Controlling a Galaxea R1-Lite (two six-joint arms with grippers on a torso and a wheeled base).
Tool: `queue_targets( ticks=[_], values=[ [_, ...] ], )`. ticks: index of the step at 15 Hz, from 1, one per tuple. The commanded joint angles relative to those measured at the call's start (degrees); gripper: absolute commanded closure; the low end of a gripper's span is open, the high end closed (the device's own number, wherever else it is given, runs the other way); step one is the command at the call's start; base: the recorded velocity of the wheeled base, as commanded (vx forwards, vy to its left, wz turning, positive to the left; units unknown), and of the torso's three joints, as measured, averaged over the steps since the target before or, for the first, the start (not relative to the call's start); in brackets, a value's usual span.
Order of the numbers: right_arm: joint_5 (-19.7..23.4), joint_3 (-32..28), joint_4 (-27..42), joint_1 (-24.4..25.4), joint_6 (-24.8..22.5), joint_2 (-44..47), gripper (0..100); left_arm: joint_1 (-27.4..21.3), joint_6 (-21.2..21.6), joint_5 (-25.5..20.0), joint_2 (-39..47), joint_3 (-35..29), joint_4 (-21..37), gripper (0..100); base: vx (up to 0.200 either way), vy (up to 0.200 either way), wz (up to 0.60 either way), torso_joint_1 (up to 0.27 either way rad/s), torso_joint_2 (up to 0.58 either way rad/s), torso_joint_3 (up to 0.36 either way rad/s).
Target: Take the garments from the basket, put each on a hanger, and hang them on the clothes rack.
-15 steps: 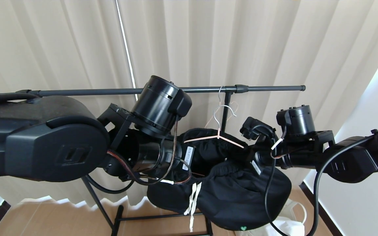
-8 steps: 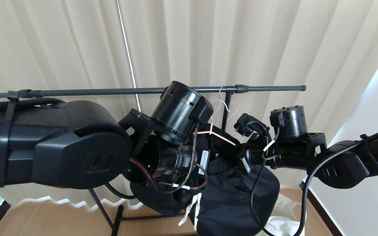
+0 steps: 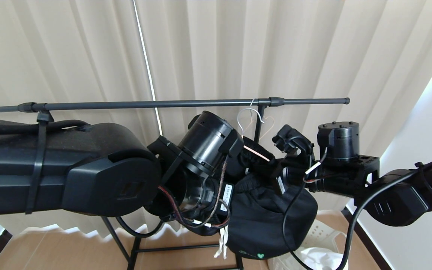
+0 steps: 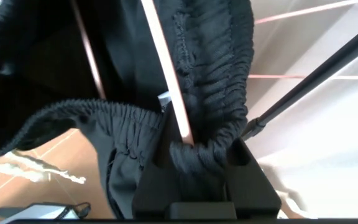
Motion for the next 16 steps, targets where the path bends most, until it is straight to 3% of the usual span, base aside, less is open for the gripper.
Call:
queue_targets(
  ticks=[1, 3, 10, 11, 16],
  values=[
    [0.0, 2.1, -1.83, 0.08, -0.3, -1.49, 100, 0.47, -0.1, 0.98, 0.72, -0.27, -0.2, 100, 0.0, 0.0, 0.0, 0.0, 0.0, 0.0],
    [0.0, 3.68, -3.06, 1.13, -0.3, -3.16, 100, 0.47, -1.42, 2.83, 1.42, -0.45, -0.38, 100, 0.0, 0.0, 0.0, 0.0, 0.0, 0.0],
    [-0.27, 6.93, -3.24, 3.95, -1.88, -8.0, 100, 0.47, -1.6, 3.0, 2.04, -0.89, -2.49, 100, 0.0, 0.0, 0.0, 0.0, 0.0, 0.0],
    [-0.27, 7.19, -3.24, 4.03, -2.06, -8.35, 100, 0.47, -1.6, 3.0, 2.12, -0.89, -3.28, 0, 0.0, 0.0, 0.0, 0.0, 0.0, 0.0],
    [-0.27, 7.63, -3.24, 4.56, -2.14, -9.4, 100, 0.65, -2.3, 3.18, 1.77, -0.54, -3.54, 0, 0.0, 0.0, 0.0, 0.0, 0.0, 0.0]
  ],
)
